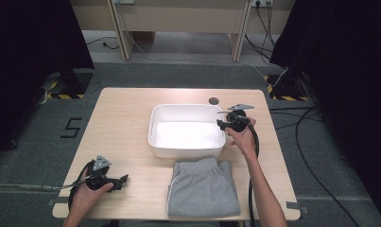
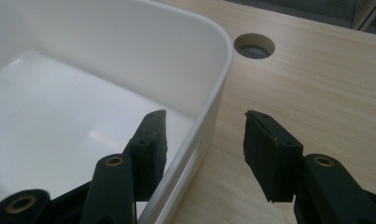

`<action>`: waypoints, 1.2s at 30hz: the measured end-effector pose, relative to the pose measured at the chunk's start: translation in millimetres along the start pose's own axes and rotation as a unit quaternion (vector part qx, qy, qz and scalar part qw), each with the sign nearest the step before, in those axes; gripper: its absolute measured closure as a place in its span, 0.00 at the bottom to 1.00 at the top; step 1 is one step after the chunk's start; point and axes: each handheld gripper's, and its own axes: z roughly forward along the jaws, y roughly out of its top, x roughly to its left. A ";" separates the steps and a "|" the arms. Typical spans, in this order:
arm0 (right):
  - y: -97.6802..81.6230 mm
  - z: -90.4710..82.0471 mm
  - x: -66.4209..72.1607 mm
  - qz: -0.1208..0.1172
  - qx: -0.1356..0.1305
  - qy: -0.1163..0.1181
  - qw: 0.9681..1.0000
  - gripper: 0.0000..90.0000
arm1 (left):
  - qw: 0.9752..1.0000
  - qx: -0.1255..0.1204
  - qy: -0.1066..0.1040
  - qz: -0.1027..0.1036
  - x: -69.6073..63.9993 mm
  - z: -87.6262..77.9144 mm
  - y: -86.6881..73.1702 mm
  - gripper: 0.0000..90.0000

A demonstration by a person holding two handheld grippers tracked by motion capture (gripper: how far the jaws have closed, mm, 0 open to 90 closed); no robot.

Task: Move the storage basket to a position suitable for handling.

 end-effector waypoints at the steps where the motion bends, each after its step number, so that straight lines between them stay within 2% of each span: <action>1: -0.4 -0.5 -1.1 -0.001 0.000 -0.001 1.000 0.55 | 1.000 0.000 0.000 0.000 0.0 0.0 0.0 0.00; 12: -4.3 -6.5 -9.1 0.008 -0.005 -0.004 1.000 0.52 | 1.000 0.000 0.000 0.000 0.0 0.0 0.0 0.00; 20: -5.7 -30.1 -10.6 0.014 -0.039 -0.005 0.999 0.46 | 1.000 0.000 0.000 0.000 0.0 0.0 0.0 0.00; 26: -11.3 -45.5 -10.6 0.018 -0.053 -0.006 0.998 0.44 | 1.000 0.000 0.000 0.000 0.0 0.0 0.0 0.00; 30: -17.8 -49.3 -8.9 0.012 -0.050 -0.004 0.999 0.43 | 1.000 0.000 0.001 -0.001 0.0 0.0 0.0 0.00; 34: -23.6 -52.8 -8.3 0.019 -0.053 0.006 0.998 0.43 | 1.000 -0.001 0.001 -0.002 -0.1 0.1 0.0 0.00; 36: -25.6 -55.2 -6.9 0.013 -0.054 0.007 0.998 0.42 | 1.000 -0.001 0.001 -0.002 -0.1 0.1 0.0 0.00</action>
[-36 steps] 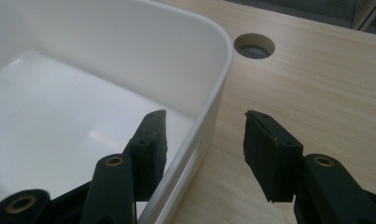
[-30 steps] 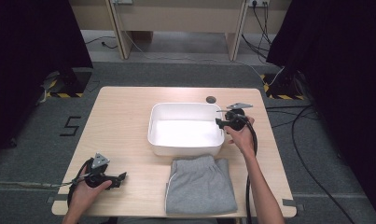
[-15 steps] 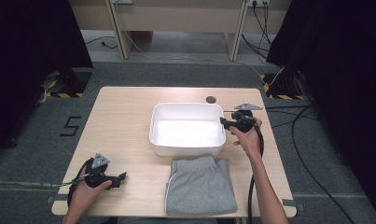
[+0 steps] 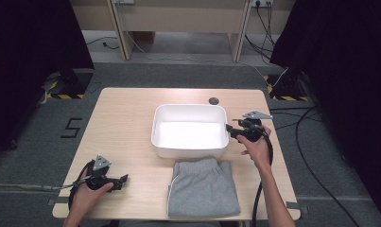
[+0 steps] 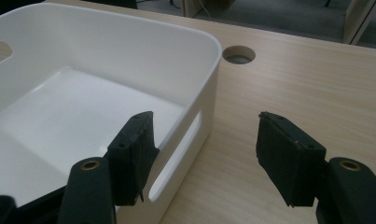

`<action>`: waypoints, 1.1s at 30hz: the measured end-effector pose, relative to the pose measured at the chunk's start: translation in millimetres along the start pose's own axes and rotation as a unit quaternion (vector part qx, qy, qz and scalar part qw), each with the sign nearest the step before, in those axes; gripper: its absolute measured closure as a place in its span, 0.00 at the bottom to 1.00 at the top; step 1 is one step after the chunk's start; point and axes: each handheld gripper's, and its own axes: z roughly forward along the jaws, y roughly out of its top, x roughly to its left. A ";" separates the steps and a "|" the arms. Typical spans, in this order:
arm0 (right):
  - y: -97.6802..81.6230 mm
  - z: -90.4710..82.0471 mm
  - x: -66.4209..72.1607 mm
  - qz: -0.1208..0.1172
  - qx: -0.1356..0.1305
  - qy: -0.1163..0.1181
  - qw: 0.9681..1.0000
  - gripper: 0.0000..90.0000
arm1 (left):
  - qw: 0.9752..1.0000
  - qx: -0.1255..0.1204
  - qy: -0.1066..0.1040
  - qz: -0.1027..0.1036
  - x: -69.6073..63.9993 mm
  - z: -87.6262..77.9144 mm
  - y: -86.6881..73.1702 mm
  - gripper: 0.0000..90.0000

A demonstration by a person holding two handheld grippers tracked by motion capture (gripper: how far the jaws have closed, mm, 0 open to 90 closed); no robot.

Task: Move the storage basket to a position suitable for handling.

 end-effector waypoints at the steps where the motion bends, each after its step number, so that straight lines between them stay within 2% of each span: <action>1: -0.9 -1.3 1.3 0.000 0.000 0.001 1.000 0.42 | 1.000 0.000 0.000 0.000 0.0 0.0 0.0 0.00; 5: -3.9 -6.5 3.8 -0.007 -0.004 -0.001 1.000 0.42 | 1.000 0.000 0.000 0.000 0.0 0.0 0.0 0.00; 15: -15.1 -26.1 15.3 -0.018 -0.018 0.013 1.000 0.39 | 1.000 0.000 0.000 0.000 0.0 0.0 0.0 0.00; 23: -25.9 -36.7 20.9 -0.022 -0.016 0.016 0.999 0.37 | 1.000 0.000 0.000 0.000 0.0 0.0 0.0 0.00; 27: -33.1 -40.8 23.5 -0.014 -0.018 0.027 0.999 0.37 | 1.000 0.000 0.000 0.000 0.0 0.0 0.0 0.00; 31: -34.2 -48.4 29.0 -0.031 -0.022 0.009 0.999 0.36 | 1.000 0.000 0.001 0.000 0.2 0.0 0.0 0.00; 33: -37.1 -50.3 32.2 -0.034 -0.020 0.016 0.999 0.36 | 1.000 0.000 0.000 0.000 0.0 0.0 0.0 0.00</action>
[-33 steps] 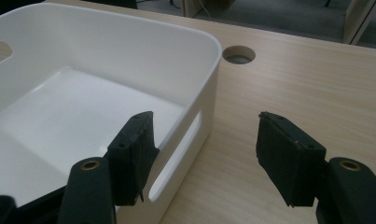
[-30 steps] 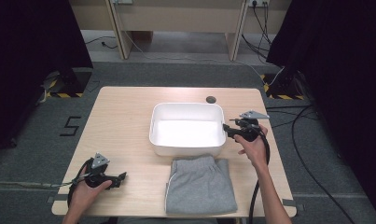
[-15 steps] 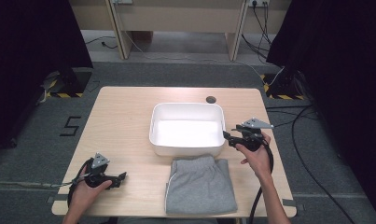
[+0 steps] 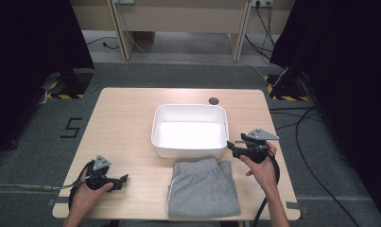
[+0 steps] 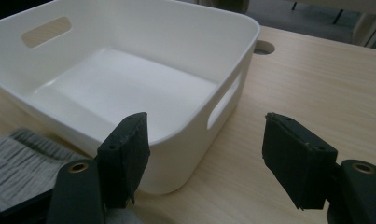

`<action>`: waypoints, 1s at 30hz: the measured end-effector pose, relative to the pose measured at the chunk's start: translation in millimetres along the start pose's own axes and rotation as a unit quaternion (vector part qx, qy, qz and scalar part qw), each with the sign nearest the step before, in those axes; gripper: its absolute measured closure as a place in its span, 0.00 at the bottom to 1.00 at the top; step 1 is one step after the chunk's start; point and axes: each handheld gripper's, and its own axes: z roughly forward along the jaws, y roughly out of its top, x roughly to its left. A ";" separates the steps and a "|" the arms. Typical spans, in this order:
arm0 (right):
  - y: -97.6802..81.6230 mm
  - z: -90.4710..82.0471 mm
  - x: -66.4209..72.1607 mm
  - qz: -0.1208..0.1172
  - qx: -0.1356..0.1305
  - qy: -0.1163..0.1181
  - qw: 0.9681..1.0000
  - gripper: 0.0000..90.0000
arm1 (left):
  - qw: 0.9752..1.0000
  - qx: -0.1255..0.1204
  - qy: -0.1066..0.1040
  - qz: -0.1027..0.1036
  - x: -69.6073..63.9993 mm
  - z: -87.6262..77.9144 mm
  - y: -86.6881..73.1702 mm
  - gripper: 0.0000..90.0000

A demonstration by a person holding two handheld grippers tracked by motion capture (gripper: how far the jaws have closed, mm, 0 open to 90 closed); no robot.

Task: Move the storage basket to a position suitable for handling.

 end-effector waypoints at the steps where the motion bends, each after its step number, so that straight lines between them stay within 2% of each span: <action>1: -1.8 -0.4 1.6 -0.001 0.002 0.003 1.000 0.36 | 1.000 0.000 0.000 0.000 0.1 0.0 0.0 0.00; 4: -6.6 -0.3 4.7 -0.007 0.010 0.007 1.000 0.36 | 1.000 0.000 0.000 0.000 0.0 0.0 0.0 0.00; 10: -14.9 -6.6 6.2 -0.013 0.009 0.006 1.000 0.36 | 1.000 0.000 0.000 0.000 0.0 0.0 0.0 0.00; 21: -34.0 -13.1 6.8 -0.001 0.025 0.007 1.000 0.36 | 1.000 0.000 0.000 0.001 0.1 0.0 0.0 0.00; 30: -42.6 -11.9 12.6 -0.002 0.037 0.020 0.999 0.35 | 1.000 0.000 0.000 0.001 0.1 0.0 0.0 0.00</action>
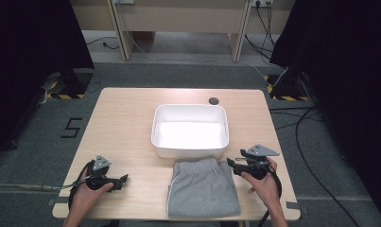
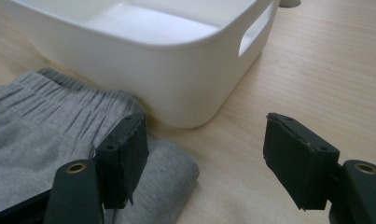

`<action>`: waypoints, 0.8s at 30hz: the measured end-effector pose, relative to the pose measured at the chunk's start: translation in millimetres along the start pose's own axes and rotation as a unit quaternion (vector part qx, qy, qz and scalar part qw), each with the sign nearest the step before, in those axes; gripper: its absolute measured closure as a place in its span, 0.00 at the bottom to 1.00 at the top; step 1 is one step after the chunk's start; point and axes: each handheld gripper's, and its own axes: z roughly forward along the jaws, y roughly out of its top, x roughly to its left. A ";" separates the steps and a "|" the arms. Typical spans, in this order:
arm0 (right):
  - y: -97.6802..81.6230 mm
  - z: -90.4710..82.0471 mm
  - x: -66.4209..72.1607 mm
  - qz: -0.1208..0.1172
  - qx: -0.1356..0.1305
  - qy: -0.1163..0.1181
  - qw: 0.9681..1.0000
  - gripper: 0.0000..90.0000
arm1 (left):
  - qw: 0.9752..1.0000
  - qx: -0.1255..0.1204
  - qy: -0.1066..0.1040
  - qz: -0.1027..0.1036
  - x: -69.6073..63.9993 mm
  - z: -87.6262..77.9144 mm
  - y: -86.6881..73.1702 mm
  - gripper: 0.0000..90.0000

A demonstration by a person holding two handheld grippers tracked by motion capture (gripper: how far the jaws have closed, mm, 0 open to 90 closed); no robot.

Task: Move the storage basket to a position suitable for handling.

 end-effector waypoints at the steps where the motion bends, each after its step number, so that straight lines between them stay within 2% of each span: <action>1: -1.2 0.2 0.6 -0.001 0.001 0.001 1.000 0.35 | 1.000 0.000 0.000 0.000 -0.1 0.0 0.0 0.00; 12: -10.4 1.0 8.6 0.004 0.008 0.022 1.000 0.33 | 1.000 0.000 -0.001 -0.001 -0.1 0.0 0.0 0.00; 15: -12.7 0.1 9.1 0.001 0.011 0.023 1.000 0.32 | 1.000 0.000 -0.001 -0.001 0.0 0.1 0.2 0.00; 22: -14.4 -2.2 13.3 -0.003 0.010 0.041 0.999 0.29 | 1.000 0.000 -0.002 0.002 -2.0 2.4 2.5 0.00; 24: -14.7 -0.7 15.5 -0.005 0.013 0.042 0.999 0.28 | 1.000 -0.009 0.000 0.007 -3.9 0.9 2.2 0.03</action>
